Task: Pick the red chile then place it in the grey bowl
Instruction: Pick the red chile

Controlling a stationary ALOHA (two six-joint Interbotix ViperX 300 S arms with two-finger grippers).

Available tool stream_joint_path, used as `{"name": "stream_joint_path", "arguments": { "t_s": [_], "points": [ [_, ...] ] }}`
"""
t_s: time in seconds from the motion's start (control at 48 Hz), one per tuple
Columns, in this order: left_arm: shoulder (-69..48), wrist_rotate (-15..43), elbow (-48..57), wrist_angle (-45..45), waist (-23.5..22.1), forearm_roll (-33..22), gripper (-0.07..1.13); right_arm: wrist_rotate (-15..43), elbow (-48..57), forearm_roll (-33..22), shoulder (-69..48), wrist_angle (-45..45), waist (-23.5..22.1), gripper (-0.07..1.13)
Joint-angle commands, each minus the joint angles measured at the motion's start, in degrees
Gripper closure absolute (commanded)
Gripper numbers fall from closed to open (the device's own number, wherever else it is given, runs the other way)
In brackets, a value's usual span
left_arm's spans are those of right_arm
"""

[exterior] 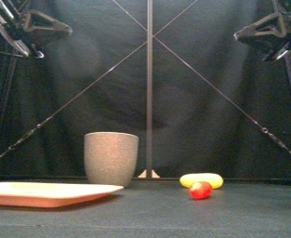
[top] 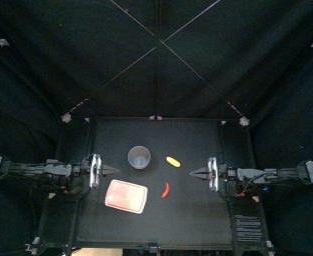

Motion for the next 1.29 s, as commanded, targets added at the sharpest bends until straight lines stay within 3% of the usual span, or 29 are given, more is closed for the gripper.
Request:
{"name": "stream_joint_path", "arguments": {
  "t_s": [0.021,0.229,0.458,0.583,0.854,0.958,1.292],
  "points": [
    [-0.44,0.0,-0.53,-0.97,0.35,-0.09,1.09,0.18,-1.58,0.35,2.99,-0.09,-0.44,1.04],
    [-1.49,0.09,0.0,-0.97,0.53,0.0,1.1,0.79,-9.58,-0.79,17.75,4.39,-0.35,1.02],
    [-1.58,0.09,0.53,-0.97,1.49,0.0,1.1,0.7,-21.01,-8.26,35.95,17.67,2.72,0.95],
    [-1.67,0.09,0.79,-0.79,1.93,0.0,1.1,0.88,-25.66,-10.81,43.15,25.75,4.75,0.78],
    [-1.76,0.09,0.97,-0.62,2.37,-0.09,1.1,0.88,-32.87,-9.58,53.0,42.54,6.86,0.2],
    [-1.76,0.09,1.05,-0.62,2.72,-0.09,1.1,0.88,-34.63,-9.58,55.11,45.09,7.56,0.04],
    [-1.76,0.09,1.32,-0.62,3.25,-0.09,1.1,-0.26,-39.55,-13.62,61.96,48.43,10.81,0.01]
  ]
}}
